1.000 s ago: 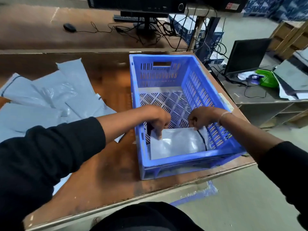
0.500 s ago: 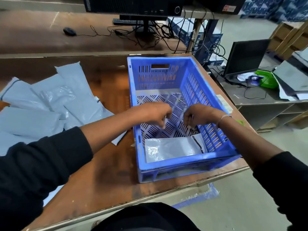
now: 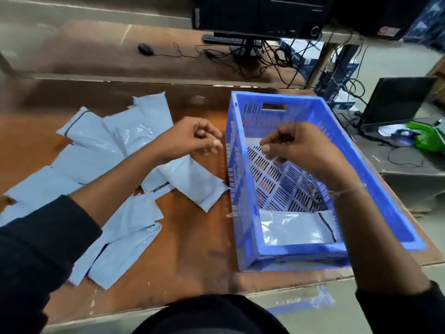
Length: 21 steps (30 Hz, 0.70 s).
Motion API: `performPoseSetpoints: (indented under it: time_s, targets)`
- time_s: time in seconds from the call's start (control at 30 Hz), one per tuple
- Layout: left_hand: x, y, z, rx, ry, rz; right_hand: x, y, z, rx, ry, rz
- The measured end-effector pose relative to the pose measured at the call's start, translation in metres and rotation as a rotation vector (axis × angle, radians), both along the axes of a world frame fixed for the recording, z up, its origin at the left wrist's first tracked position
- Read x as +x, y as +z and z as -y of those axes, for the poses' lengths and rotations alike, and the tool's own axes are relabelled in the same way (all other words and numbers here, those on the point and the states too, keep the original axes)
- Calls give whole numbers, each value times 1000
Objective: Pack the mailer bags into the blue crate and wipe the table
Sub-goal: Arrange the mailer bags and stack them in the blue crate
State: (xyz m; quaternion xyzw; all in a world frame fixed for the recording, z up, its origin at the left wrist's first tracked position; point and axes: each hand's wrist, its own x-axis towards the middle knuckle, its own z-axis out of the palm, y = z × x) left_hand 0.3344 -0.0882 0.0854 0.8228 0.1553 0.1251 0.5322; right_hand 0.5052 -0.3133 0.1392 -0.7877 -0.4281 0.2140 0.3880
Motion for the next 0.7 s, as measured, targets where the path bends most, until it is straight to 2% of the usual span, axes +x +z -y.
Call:
performPoseSetpoints:
  time_s: [0.1, 0.23, 0.37, 0.47, 0.57, 0.7]
  targets:
    - [-26, -30, -36, 182, 62, -115, -53, -1, -26, 17, 37, 39]
    - [-57, -68, -72, 310, 84, -238, -118, -40, -69, -117, 72, 290]
    - [-73, -86, -85, 261, 149, -238, -157, -110, -103, -243, 49, 391]
    - [-80, -93, -92, 223, 204, -223, -164, -150, -119, -260, -50, 448]
    - [-89, -94, -98, 193, 231, -210, -163, -173, -134, -290, -89, 554]
    - [-96, -92, -104, 119, 239, -195, -158, -194, -148, -335, -90, 593]
